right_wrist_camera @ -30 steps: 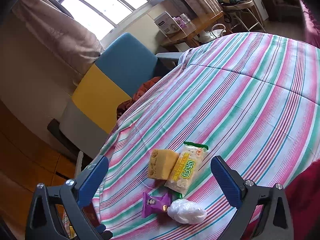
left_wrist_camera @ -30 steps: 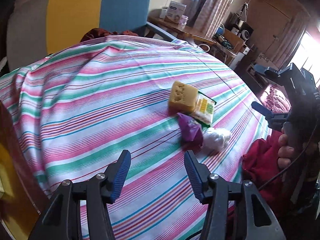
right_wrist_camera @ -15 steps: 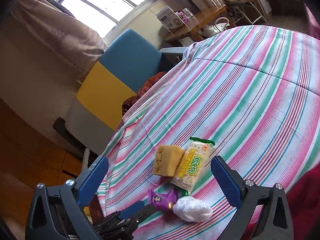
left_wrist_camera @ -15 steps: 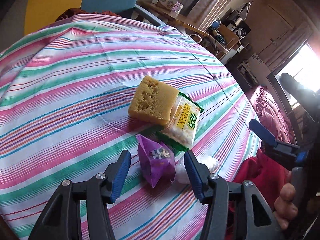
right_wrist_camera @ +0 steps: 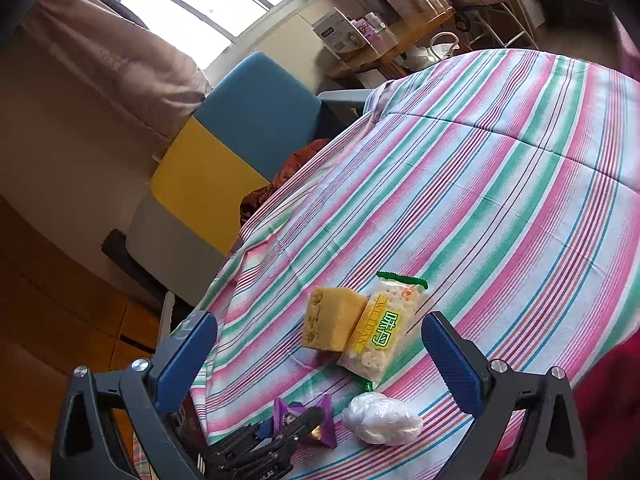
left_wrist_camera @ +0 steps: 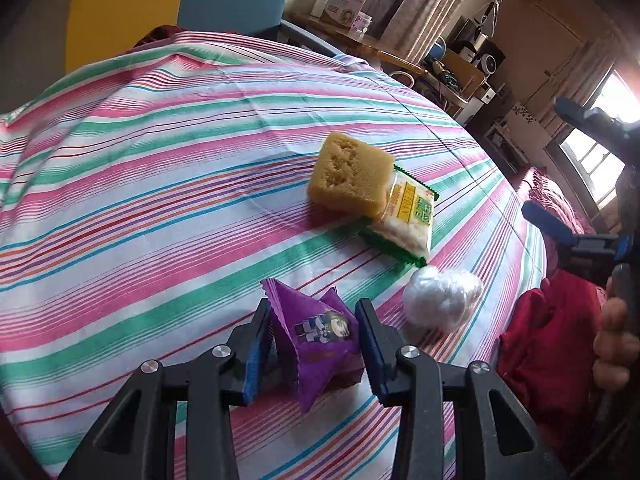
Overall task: Organize objects
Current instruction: 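Grasp the purple candy packet with the left gripper, then grasp the white plastic-wrapped ball with the right gripper while the left holds the packet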
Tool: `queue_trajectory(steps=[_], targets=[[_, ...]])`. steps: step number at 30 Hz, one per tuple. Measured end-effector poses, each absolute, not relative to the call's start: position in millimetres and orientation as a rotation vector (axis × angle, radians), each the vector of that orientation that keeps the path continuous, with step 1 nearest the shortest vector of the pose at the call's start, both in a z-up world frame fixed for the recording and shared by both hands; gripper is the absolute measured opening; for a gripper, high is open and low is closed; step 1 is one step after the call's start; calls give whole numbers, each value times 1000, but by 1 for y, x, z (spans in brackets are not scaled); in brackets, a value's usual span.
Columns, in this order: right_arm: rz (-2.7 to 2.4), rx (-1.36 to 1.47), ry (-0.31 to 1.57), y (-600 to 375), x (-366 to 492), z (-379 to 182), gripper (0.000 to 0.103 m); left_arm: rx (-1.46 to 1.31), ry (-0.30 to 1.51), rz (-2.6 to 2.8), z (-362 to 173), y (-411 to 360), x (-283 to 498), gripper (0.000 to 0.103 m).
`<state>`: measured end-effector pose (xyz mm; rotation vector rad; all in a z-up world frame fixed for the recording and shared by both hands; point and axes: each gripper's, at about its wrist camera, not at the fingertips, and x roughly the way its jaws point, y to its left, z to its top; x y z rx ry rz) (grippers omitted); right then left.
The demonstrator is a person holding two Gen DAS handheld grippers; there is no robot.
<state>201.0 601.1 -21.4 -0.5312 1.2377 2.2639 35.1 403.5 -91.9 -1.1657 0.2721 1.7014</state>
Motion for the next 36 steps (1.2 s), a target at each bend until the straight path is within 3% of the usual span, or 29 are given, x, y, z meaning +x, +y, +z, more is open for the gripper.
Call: queue_trajectory(steps=[12, 36], targets=[[2240, -619, 1182, 600, 193, -24, 103, -1084, 313, 1800, -89, 320, 47, 41], [2138, -1011, 1002, 588, 153, -51, 103, -1077, 271, 1825, -86, 277, 60, 41]])
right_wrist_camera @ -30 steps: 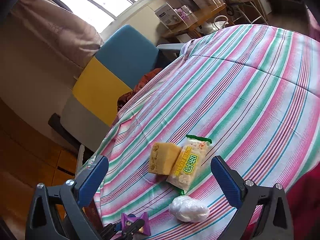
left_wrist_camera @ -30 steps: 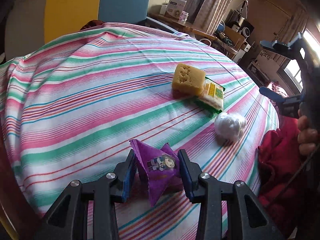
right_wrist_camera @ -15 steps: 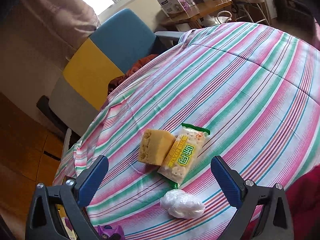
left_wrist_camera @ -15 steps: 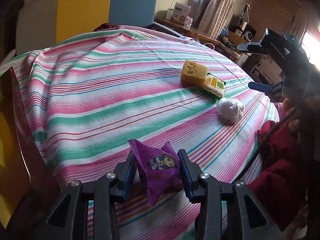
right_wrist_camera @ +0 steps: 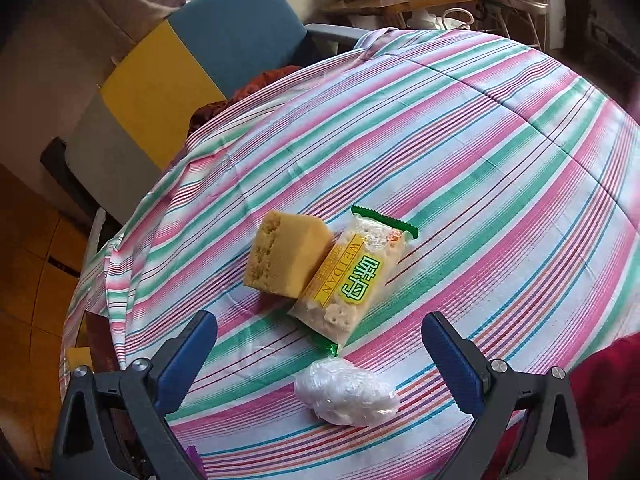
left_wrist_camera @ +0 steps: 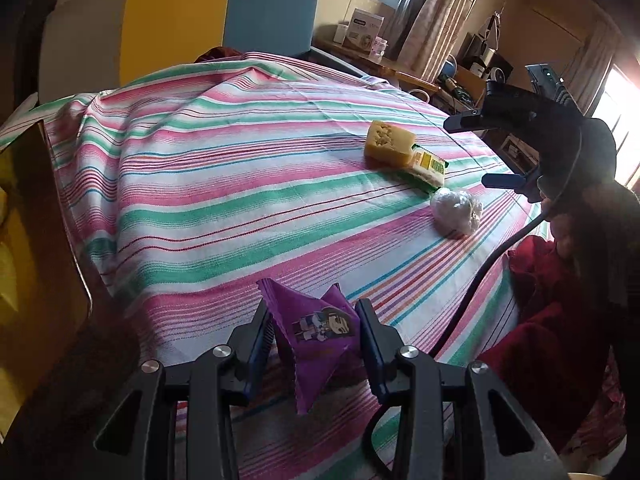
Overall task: Organize objects
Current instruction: 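Grasp the white plastic-wrapped ball with the right gripper while the left holds the packet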
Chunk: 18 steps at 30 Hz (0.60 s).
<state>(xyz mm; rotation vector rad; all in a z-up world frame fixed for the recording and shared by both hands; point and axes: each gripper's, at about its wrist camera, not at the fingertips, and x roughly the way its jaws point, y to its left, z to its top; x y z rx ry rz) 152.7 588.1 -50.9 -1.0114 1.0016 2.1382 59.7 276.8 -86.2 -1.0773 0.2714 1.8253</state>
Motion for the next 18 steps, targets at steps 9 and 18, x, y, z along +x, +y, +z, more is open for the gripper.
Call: queue_trajectory(steps=[9, 18], targets=[[2061, -1340, 954, 579, 126, -72, 103, -1037, 246, 1828, -72, 259, 61, 41], [1957, -1572, 730, 558, 119, -85, 63, -1030, 215, 1829, -66, 250, 62, 41]])
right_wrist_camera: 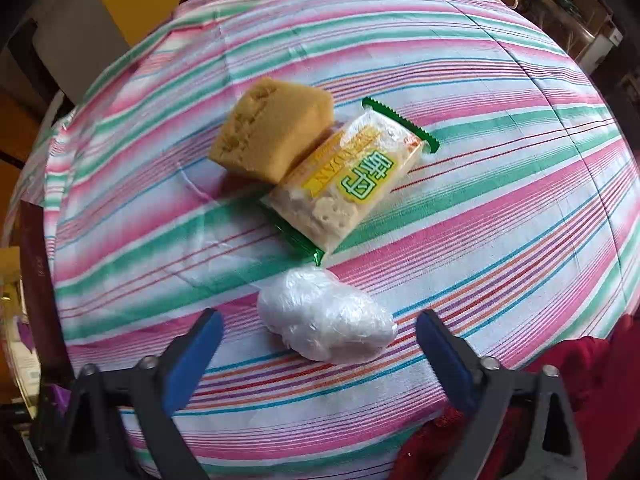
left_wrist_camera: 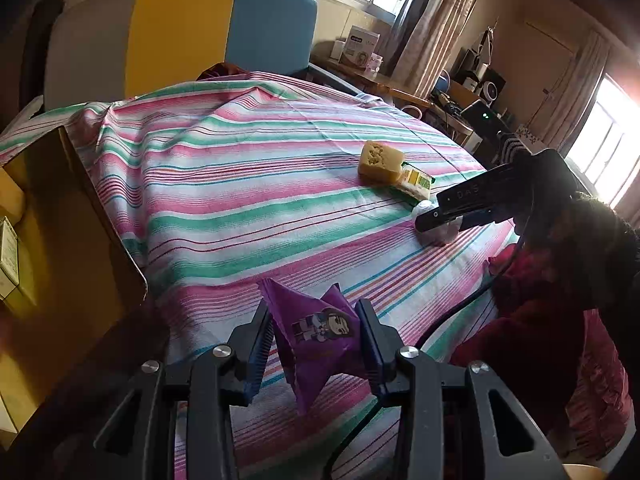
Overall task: Organize objects
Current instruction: 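Grasp the white plastic-wrapped ball with the right gripper while the left holds the packet, then carry the purple packet into the gold box and open the left gripper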
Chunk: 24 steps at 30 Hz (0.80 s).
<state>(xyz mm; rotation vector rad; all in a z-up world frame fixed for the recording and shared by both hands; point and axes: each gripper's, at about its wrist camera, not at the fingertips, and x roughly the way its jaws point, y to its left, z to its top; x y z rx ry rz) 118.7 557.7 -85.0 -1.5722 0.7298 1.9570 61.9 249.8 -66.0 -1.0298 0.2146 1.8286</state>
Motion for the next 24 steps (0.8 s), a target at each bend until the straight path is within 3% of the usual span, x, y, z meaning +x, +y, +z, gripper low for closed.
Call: queue_trajectory(steps=[2, 4, 9, 11, 13, 14, 15, 24], targets=[[1967, -1605, 684, 556, 116, -89, 59, -1023, 211, 1835, -64, 247, 62, 41], [2013, -1620, 628, 549, 112, -88, 38, -1019, 206, 1841, -62, 244, 63, 41], [2065, -1622, 545, 538, 109, -88, 39, -1032, 205, 1842, -64, 240, 63, 41], [2083, -1610, 565, 539, 110, -88, 45, -1042, 208, 1840, -66, 239, 63, 41], [2101, -1598, 606, 541, 113, -88, 59, -1048, 207, 1836, -68, 238, 63, 41], [2105, -1595, 612, 542, 114, -87, 73, -1050, 208, 1835, -68, 239, 63, 41], [2113, -1589, 609, 542, 116, -85, 78, -1051, 208, 1834, -68, 239, 63, 41], [2149, -1595, 448, 542, 115, -69, 80, -1054, 204, 1819, -67, 238, 63, 41]])
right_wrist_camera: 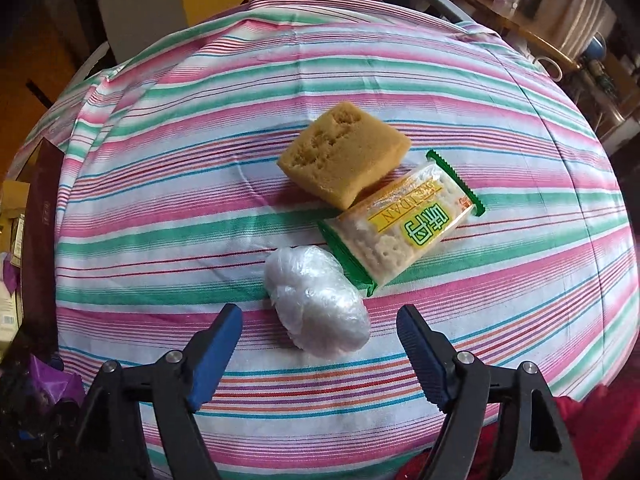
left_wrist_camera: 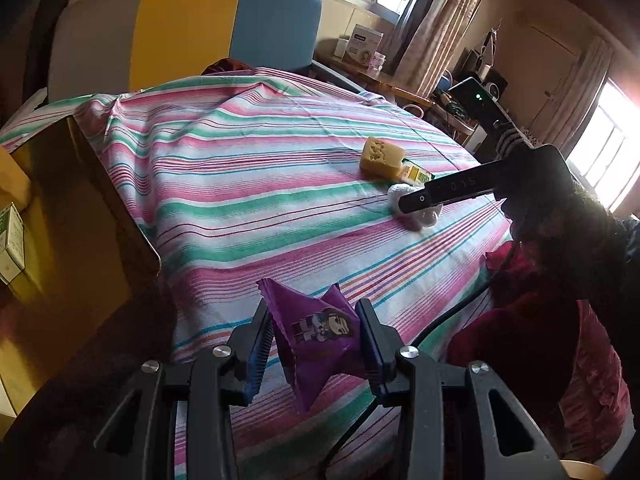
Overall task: Organize objects
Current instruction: 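Carry the purple packet into the gold box and open the left gripper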
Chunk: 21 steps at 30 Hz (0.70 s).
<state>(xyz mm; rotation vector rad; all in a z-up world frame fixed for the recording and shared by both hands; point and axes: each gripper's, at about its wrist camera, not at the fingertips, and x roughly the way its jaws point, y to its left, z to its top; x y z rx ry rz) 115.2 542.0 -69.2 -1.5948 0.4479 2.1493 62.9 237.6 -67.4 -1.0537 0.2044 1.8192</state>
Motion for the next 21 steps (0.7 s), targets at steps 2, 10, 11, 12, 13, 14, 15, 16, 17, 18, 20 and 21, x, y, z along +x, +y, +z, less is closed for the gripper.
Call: queue_trajectory(steps=[2, 10, 11, 12, 13, 14, 15, 16, 17, 18, 20, 21], targets=[[2159, -1622, 404, 532, 103, -71, 76, -1050, 202, 1822, -66, 237, 63, 41], [2248, -1685, 345, 504, 78, -94, 46, -1059, 200, 1830, -67, 232, 62, 41], [2258, -1669, 393, 508, 80, -93, 58, -1060, 201, 1831, -67, 231, 62, 41], [2267, -1660, 448, 512, 80, -94, 72, -1060, 201, 1832, -67, 231, 62, 41], [2272, -1652, 484, 516, 81, -94, 77, -1060, 200, 1834, -67, 231, 62, 41], [2267, -1647, 493, 518, 83, -95, 78, -1061, 201, 1834, -67, 231, 62, 41], [2264, -1640, 498, 521, 84, -95, 78, -1060, 203, 1833, -67, 231, 62, 41], [2267, -1630, 515, 522, 86, -95, 78, -1059, 205, 1833, -67, 231, 63, 41], [2270, -1620, 533, 525, 87, -94, 78, -1055, 207, 1831, -66, 231, 64, 41], [2273, -1612, 545, 527, 88, -93, 78, -1051, 208, 1831, -65, 231, 65, 41], [2277, -1597, 552, 528, 89, -90, 74, -1039, 208, 1830, -62, 231, 67, 41], [2275, -1588, 534, 528, 89, -90, 56, -1031, 206, 1830, -60, 231, 67, 41]])
